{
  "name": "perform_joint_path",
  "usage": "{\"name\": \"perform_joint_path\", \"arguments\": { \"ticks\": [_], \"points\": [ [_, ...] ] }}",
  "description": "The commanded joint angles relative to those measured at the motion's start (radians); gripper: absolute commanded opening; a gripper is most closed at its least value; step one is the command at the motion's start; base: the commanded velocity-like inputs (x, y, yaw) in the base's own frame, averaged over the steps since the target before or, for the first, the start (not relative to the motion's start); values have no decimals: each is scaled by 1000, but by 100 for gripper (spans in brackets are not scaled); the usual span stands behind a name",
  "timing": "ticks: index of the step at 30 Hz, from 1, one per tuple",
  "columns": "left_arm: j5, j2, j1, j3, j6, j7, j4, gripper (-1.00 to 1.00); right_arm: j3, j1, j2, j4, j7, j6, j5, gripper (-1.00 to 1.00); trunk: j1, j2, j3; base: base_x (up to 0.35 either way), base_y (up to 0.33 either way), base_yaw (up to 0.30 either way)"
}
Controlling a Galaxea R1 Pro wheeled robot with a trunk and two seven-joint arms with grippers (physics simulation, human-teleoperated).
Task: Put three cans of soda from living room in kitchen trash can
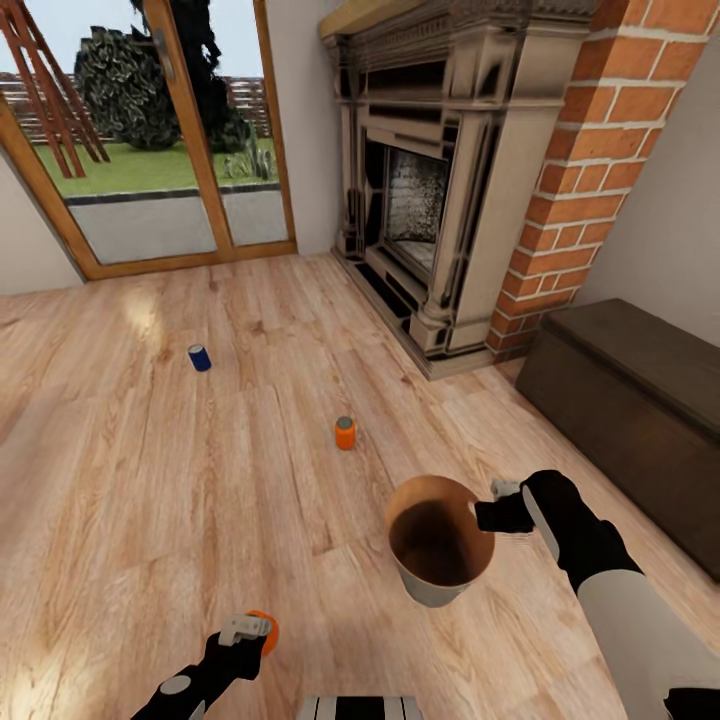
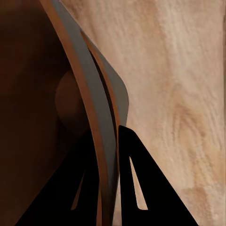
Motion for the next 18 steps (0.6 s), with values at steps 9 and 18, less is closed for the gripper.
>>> {"name": "perform_joint_path", "arguments": {
  "ticks": [9,18],
  "points": [
    [6,6,0,5,13,-21,-10,-100,5,3,12,-57,11,4,-28,-100,-35,63,28,0,0,0],
    [65,137,-125,55,381,-194,-241,-100,6,3,25,-59,11,4,-28,-100,-69,126,56,0,0,0]
  ]
}}
